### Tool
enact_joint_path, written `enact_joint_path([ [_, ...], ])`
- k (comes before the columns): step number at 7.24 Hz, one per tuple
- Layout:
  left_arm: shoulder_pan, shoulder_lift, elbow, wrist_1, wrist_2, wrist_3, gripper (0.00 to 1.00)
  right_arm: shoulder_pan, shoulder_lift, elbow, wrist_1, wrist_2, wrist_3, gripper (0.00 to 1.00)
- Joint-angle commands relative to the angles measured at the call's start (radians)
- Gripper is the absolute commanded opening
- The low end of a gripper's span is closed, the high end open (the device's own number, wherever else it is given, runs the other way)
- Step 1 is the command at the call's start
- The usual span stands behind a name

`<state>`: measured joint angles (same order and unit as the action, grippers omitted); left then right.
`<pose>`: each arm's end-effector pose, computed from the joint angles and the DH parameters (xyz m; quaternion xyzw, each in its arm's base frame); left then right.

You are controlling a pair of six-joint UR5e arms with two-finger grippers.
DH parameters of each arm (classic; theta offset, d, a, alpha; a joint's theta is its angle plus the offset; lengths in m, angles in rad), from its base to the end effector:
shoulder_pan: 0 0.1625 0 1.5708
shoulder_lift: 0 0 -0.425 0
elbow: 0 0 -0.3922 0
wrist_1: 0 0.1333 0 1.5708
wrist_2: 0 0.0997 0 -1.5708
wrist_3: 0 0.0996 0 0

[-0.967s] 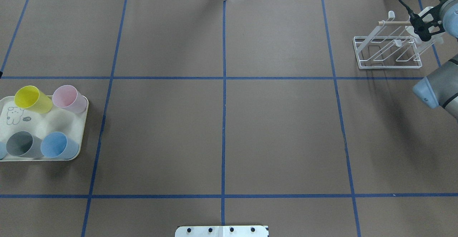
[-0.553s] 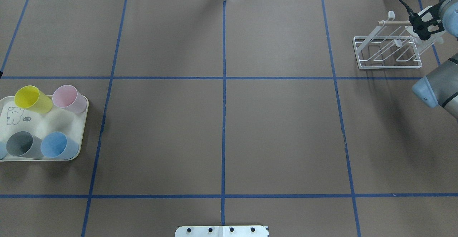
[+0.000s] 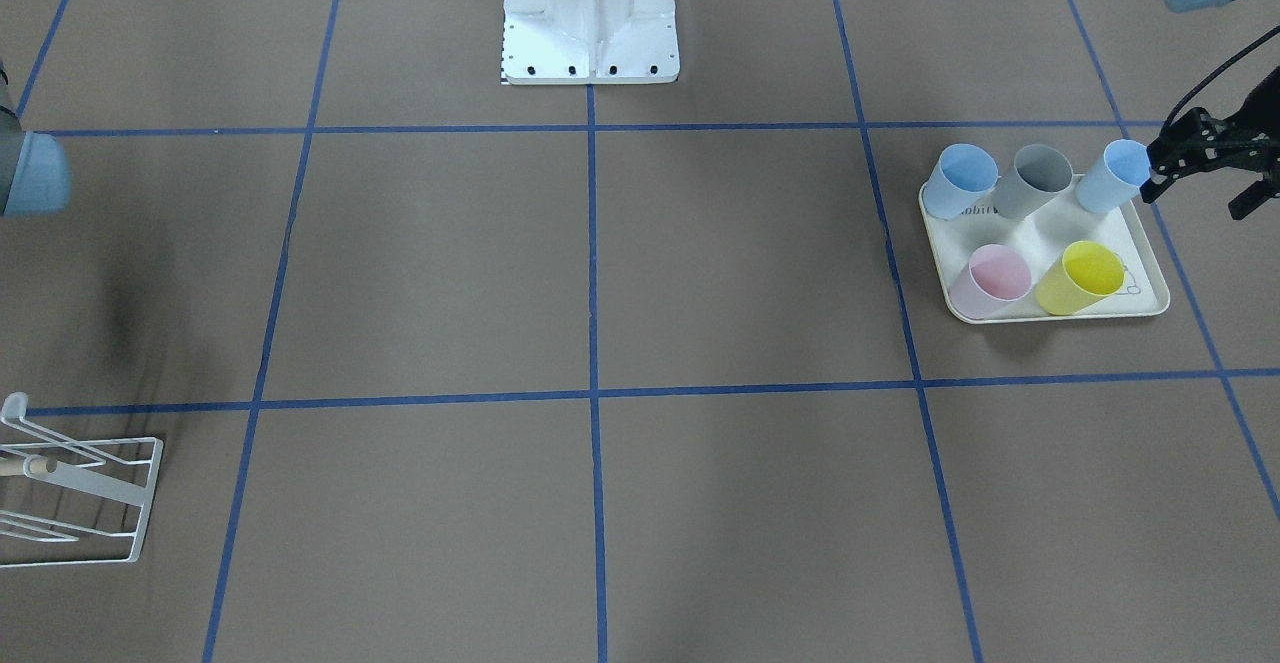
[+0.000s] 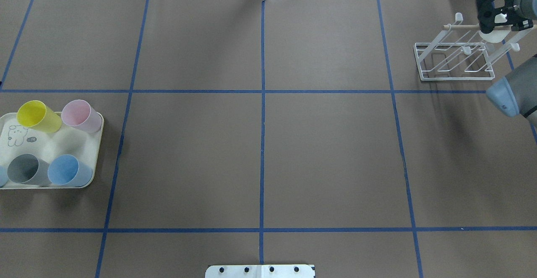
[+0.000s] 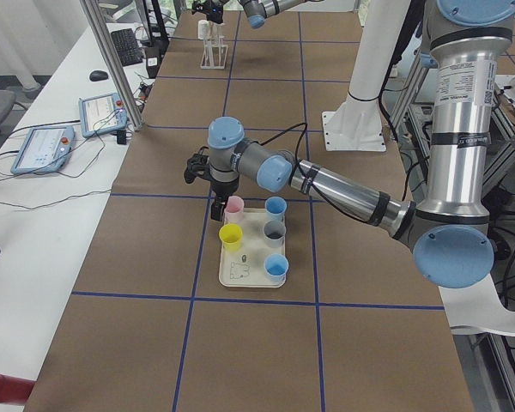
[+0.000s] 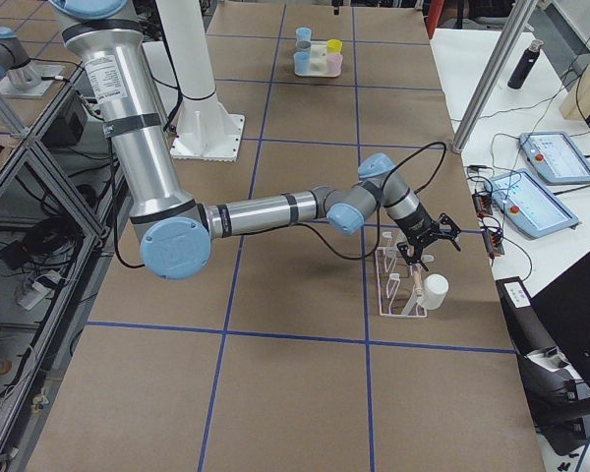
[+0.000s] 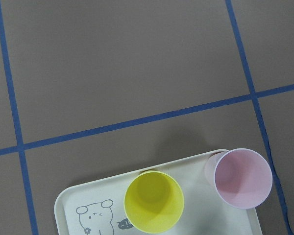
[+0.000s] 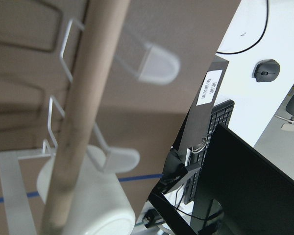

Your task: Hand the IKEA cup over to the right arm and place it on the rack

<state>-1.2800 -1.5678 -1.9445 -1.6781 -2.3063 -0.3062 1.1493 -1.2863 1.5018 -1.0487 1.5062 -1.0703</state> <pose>0.0759 -0.4854 0.4651 0.1084 0.3988 0.0781 0.9072 -0.1356 -0.6439 0.4931 0.3319 0.1434 -0.6241 0.6926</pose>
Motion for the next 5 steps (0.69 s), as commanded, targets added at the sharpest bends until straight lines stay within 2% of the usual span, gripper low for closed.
enact_joint_path([
  [1, -0.001, 0.000, -0.001, 0.000, 0.001, -0.001, 1.00, 0.004, -0.007, 0.304, -0.323, 0.107, 0.198, 0.99],
  [2, 0.001, 0.000, -0.001, 0.000, 0.001, -0.001, 1.00, 0.000, -0.013, 0.392, -0.405, 0.147, 0.375, 0.99],
  [3, 0.001, 0.014, -0.001, 0.000, 0.004, 0.006, 1.00, -0.006, -0.014, 0.406, -0.396, 0.281, 0.568, 0.99],
  [4, 0.001, 0.047, -0.002, -0.030, 0.036, 0.010, 1.00, -0.020, -0.015, 0.432, -0.392, 0.375, 0.737, 0.99],
  [5, 0.008, 0.098, 0.016, -0.122, 0.109, 0.012, 1.00, -0.084, -0.013, 0.489, -0.393, 0.393, 0.956, 0.99],
])
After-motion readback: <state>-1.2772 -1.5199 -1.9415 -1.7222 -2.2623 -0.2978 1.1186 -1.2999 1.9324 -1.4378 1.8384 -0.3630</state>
